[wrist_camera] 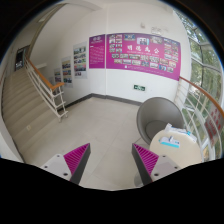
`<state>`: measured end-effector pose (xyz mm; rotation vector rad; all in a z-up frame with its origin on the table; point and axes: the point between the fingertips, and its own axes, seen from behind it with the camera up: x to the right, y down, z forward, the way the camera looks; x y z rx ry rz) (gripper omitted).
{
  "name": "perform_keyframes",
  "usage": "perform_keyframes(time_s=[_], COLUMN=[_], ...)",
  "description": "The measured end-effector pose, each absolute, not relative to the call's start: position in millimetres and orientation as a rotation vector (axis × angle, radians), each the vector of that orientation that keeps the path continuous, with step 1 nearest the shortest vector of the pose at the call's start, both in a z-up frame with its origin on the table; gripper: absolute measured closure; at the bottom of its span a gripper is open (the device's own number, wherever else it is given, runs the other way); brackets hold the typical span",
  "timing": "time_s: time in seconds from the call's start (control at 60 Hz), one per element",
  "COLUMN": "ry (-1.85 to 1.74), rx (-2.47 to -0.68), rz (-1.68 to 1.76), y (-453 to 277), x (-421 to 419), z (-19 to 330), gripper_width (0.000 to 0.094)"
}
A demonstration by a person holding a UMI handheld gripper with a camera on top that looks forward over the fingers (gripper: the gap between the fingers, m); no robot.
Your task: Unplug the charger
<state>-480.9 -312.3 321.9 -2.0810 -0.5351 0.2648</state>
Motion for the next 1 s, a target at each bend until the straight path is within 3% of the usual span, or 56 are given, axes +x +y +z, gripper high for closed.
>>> perform_keyframes(time_s=[0.233, 0.367, 0.4, 0.483, 0.567, 0.683, 1.0], ry=[-0.536, -0.518, -0.504, -0.463, -0.401, -0.301, -0.113], rx=[-2.102, -2.133, -2.141, -2.192, -2.217, -2.232, -2.084], rz=[0.259, 0.245, 0.237, 0.218, 0.155, 0.027, -0.142], y=[-308.7, -300.7, -300.9, -291.7, -277.8, -227.8, 7.2], x=[-485.6, -475.2, -473.2, -442.4, -406.2, -335.0, -198.1], z=[310.6, 284.6, 261.4, 244.9, 198.5, 157.2, 105.8], gripper_width=[0.0072, 0.0076, 0.0076, 0.0077, 0.0078, 0.0073, 0.0079])
